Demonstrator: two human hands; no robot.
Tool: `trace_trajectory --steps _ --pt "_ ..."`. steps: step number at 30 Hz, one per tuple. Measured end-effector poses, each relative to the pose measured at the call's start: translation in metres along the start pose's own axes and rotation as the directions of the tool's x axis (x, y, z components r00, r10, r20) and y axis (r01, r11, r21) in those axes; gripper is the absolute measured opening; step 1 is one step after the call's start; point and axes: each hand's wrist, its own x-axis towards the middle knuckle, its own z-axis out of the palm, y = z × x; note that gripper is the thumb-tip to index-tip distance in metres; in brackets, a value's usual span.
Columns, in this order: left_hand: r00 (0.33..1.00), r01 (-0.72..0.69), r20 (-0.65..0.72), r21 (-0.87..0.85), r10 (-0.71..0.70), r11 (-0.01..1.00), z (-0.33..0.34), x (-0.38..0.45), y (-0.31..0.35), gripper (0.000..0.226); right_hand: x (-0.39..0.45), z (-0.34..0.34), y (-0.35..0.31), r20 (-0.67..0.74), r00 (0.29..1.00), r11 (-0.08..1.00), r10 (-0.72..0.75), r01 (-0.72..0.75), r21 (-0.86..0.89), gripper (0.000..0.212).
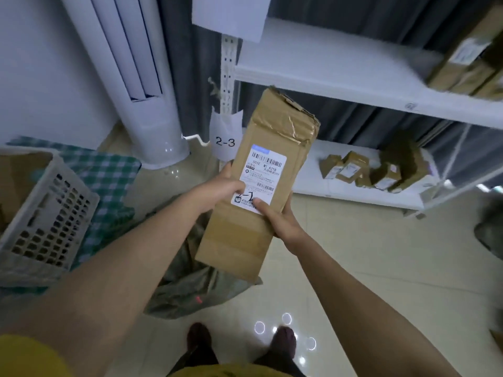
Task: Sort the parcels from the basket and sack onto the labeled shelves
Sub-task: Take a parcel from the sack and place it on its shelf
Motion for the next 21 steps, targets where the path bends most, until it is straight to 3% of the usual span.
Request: trace_trajectory --steps 3,7,21 --pt "0.999 -0.043 0.004 0.082 0.042 0.996 0.031 0.013 0.035 0.09 -0.001 -0.047 -0.015 -0.012 0.997 0.997 -0.074 0.074 -0.006 0.103" --pt "0.994 -0.105 0.009 0.068 0.105 0.992 0.081 0.024 0.08 0.081 -0.006 -0.112 -0.041 0.031 0.979 0.978 -0.203 0.202 0.048 0.072" --pt "0.956 -0.275 -0.1 0.015 0.276 0.961 0.224 0.059 0.19 0.065 0.002 -0.291 -0.088 0.018 0.926 0.926 -0.378 0.378 0.029 0.074"
